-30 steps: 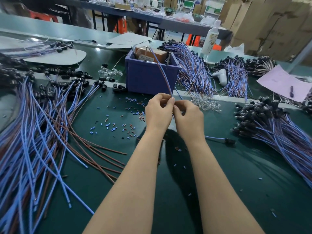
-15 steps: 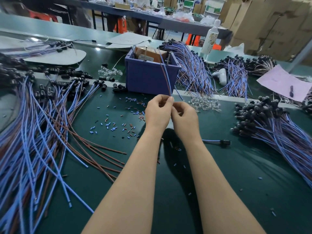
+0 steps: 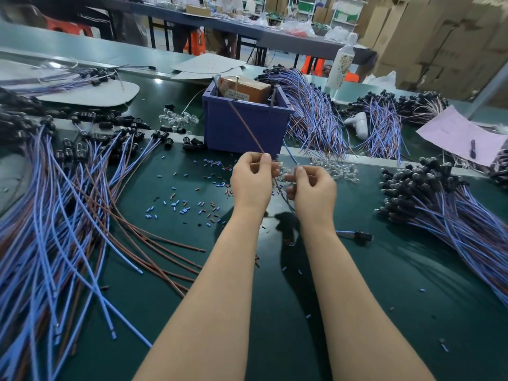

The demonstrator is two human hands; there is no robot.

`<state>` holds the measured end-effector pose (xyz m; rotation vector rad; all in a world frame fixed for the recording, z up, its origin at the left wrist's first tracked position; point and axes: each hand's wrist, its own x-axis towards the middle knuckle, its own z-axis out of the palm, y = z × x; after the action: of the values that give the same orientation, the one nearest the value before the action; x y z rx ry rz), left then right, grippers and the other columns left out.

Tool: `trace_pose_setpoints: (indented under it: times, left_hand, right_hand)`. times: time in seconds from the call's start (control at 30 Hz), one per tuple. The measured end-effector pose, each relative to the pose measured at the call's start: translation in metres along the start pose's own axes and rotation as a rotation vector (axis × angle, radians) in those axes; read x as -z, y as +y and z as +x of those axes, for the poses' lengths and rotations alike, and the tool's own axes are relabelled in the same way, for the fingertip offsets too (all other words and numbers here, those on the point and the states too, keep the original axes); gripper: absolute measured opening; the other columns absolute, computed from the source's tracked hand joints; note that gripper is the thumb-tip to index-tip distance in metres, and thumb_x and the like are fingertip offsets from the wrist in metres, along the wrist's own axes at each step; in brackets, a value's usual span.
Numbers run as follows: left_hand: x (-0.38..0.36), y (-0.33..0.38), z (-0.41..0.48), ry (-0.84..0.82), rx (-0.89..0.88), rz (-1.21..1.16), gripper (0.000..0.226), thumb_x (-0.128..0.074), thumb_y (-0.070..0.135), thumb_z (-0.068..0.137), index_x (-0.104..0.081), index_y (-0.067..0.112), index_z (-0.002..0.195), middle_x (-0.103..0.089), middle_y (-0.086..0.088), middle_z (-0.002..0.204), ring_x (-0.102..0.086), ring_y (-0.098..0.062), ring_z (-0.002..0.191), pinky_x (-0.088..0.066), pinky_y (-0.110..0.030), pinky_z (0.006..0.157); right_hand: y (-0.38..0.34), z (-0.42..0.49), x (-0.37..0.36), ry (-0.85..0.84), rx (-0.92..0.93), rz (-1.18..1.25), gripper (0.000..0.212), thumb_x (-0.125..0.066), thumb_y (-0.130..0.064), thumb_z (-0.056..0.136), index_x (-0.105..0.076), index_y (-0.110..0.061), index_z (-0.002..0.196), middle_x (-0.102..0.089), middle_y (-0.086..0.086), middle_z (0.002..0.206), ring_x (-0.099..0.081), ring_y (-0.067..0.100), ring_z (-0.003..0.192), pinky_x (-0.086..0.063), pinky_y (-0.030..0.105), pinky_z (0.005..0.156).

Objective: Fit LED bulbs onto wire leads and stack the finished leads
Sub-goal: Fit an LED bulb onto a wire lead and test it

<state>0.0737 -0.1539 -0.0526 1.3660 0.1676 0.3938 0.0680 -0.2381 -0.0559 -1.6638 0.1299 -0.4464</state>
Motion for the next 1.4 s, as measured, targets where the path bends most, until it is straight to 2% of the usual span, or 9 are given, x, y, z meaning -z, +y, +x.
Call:
trace_pose_setpoints:
  times: [0.1,0.27,0.7,0.8,0.93,1.07,1.2,1.33,1.4]
  left_hand:
    - [0.0010,-0.0003,0.0007,0.076,0.038,-0.054,0.018,-0.045,0.013,0.098,-0.050,0.014,0.081,-0.063,-0.002,0.067,-0.060,-0.003,0.050,-0.053,-0.028,0.065]
    - [0.0020,-0.0055,0.0040,0.110,-0.010,0.031,0.013,-0.048,0.015,0.097,-0.056,0.008,0.088,-0.060,0.002,0.063,-0.053,0.002,0.044,-0.048,-0.019,0.057]
    - [0.0016,-0.0083,0.0043,0.090,-0.021,0.059,0.014,-0.050,0.014,0.096,-0.058,0.011,0.085,-0.060,0.004,0.062,-0.053,-0.001,0.047,-0.049,-0.022,0.060]
    - [0.0018,-0.0085,0.0040,0.080,-0.012,0.055,0.013,-0.050,0.014,0.096,-0.058,0.011,0.085,-0.060,0.003,0.062,-0.055,-0.007,0.051,-0.047,-0.023,0.055]
    - [0.0020,-0.0075,0.0043,0.080,-0.019,0.066,0.019,-0.051,0.014,0.095,-0.056,0.019,0.077,-0.060,0.004,0.062,-0.056,-0.009,0.052,-0.047,-0.022,0.054]
    - [0.0022,-0.0076,0.0040,0.081,-0.017,0.067,0.020,-0.050,0.015,0.095,-0.056,0.020,0.077,-0.061,0.004,0.062,-0.056,-0.008,0.052,-0.050,-0.027,0.062]
    - [0.0020,-0.0084,0.0040,0.081,-0.014,0.061,0.016,-0.050,0.015,0.095,-0.058,0.015,0.082,-0.061,0.004,0.063,-0.056,-0.006,0.051,-0.048,-0.024,0.059]
    - [0.0020,-0.0087,0.0040,0.081,-0.006,0.057,0.015,-0.050,0.015,0.096,-0.058,0.014,0.084,-0.060,0.004,0.063,-0.055,-0.003,0.049,-0.046,-0.017,0.053]
    - [0.0019,-0.0081,0.0037,0.083,-0.006,0.058,0.015,-0.050,0.015,0.096,-0.058,0.014,0.083,-0.060,0.004,0.063,-0.055,-0.005,0.051,-0.046,-0.018,0.054]
  right_hand:
    - [-0.0003,-0.0005,-0.0007,0.004,0.024,-0.038,0.009,-0.047,-0.008,0.095,-0.051,-0.017,0.097,-0.064,0.001,0.072,-0.054,0.008,0.053,-0.048,0.031,0.062]
    - [-0.0009,-0.0070,-0.0043,-0.126,0.103,-0.239,0.033,-0.048,-0.009,0.093,-0.053,-0.014,0.125,-0.069,0.010,0.084,-0.058,0.021,0.070,-0.050,0.037,0.077]
    - [0.0009,-0.0061,-0.0023,-0.143,0.100,-0.294,0.033,-0.049,-0.009,0.091,-0.057,-0.016,0.122,-0.064,-0.004,0.069,-0.056,0.005,0.061,-0.040,0.006,0.056]
    - [-0.0004,-0.0081,-0.0033,-0.194,0.114,-0.324,0.034,-0.050,-0.009,0.091,-0.060,-0.016,0.122,-0.061,-0.004,0.067,-0.057,0.013,0.067,-0.042,0.017,0.064]
    - [-0.0009,-0.0074,-0.0034,-0.197,0.119,-0.341,0.035,-0.051,-0.009,0.091,-0.060,-0.015,0.124,-0.061,-0.004,0.068,-0.055,0.009,0.066,-0.036,0.010,0.057]
    - [-0.0014,-0.0075,-0.0035,-0.186,0.112,-0.323,0.034,-0.050,-0.009,0.091,-0.058,-0.014,0.124,-0.063,-0.001,0.072,-0.056,0.014,0.069,-0.036,0.017,0.061]
    - [-0.0015,-0.0084,-0.0036,-0.174,0.108,-0.303,0.031,-0.049,-0.010,0.092,-0.058,-0.016,0.122,-0.064,-0.001,0.073,-0.056,0.013,0.067,-0.038,0.019,0.062]
    - [-0.0011,-0.0077,-0.0030,-0.155,0.110,-0.304,0.032,-0.050,-0.010,0.092,-0.056,-0.016,0.123,-0.064,-0.002,0.071,-0.053,0.006,0.061,-0.037,0.009,0.055]
    - [-0.0017,-0.0081,-0.0030,-0.145,0.103,-0.291,0.033,-0.049,-0.010,0.092,-0.056,-0.016,0.124,-0.065,-0.001,0.072,-0.054,0.010,0.062,-0.040,0.016,0.060]
